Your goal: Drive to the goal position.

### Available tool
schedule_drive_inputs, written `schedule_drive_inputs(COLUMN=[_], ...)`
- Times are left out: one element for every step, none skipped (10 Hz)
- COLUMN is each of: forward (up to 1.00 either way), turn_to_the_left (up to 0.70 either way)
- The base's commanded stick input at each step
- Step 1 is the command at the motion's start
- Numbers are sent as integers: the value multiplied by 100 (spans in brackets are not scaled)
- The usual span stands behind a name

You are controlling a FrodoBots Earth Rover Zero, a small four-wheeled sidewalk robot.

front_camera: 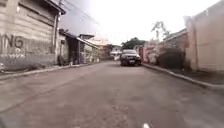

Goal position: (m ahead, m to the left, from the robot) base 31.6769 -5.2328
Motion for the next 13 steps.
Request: schedule_drive_inputs(forward=[100, 100, 100, 100, 100, 100, 100, 100, 100, 100, 100, 100, 100], turn_to_the_left=[1, 1, 1, 1, 1, 1, 1, 1, 1, 1, 1, 1, 1])
